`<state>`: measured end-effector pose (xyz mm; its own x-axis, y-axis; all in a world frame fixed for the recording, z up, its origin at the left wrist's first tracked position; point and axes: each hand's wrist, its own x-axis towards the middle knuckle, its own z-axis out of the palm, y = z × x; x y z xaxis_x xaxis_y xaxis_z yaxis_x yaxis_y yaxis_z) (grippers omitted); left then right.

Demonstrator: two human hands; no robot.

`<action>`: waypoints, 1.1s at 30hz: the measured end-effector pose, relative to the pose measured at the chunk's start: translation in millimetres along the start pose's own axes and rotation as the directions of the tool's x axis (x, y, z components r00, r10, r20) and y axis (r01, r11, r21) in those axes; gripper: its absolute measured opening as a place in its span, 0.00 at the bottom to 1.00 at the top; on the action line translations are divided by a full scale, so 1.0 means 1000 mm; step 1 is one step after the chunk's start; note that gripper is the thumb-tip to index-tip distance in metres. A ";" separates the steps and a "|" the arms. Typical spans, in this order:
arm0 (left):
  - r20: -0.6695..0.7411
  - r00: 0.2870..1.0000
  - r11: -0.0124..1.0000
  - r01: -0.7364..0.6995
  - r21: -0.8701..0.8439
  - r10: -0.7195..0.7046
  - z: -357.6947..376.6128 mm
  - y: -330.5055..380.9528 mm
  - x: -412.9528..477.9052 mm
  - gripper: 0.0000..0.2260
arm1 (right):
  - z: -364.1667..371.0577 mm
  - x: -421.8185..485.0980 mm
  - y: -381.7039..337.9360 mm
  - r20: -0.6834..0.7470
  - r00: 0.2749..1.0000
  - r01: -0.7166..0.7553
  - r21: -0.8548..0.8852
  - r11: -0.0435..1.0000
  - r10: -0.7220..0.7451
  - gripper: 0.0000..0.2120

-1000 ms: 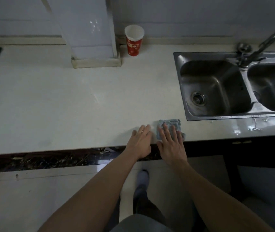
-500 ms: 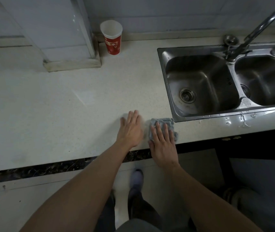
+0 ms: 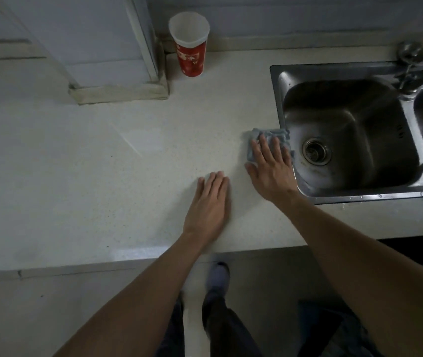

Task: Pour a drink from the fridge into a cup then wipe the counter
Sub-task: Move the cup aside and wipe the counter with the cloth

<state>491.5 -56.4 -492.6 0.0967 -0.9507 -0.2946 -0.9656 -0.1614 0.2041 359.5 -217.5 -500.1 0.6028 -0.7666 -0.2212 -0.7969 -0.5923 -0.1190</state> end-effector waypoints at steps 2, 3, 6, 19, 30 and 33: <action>-0.047 0.999 0.999 0.007 -0.043 -0.009 0.004 0.000 0.001 0.25 | -0.006 0.027 0.003 0.016 1.000 0.019 0.013 1.000 -0.019 0.32; -0.073 0.997 0.998 0.012 -0.061 -0.017 0.005 0.000 0.002 0.25 | -0.009 0.041 0.005 0.025 0.999 0.030 0.018 0.999 -0.031 0.32; -0.119 0.993 0.999 0.010 -0.035 -0.014 0.009 -0.001 0.004 0.25 | -0.017 0.080 0.009 0.052 0.997 0.060 0.007 0.998 -0.060 0.33; 0.076 0.992 0.976 -0.110 0.189 0.098 -0.004 -0.001 0.002 0.26 | -0.060 0.206 0.014 0.080 0.997 0.017 -0.020 1.000 -0.016 0.34; -0.088 0.996 0.999 -0.026 0.032 0.029 0.006 -0.002 0.015 0.29 | -0.080 0.255 0.003 0.055 0.996 -0.067 -0.011 0.998 0.067 0.35; -0.084 0.996 0.999 -0.011 0.035 0.014 0.005 -0.001 0.016 0.29 | -0.079 0.254 -0.003 0.060 0.996 -0.068 0.001 0.998 0.068 0.36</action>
<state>492.5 -70.6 -502.3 0.1034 -0.9718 -0.2120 -0.9745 -0.1416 0.1740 518.2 -430.1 -479.0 0.5437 -0.7889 -0.2866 -0.8362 -0.5383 -0.1046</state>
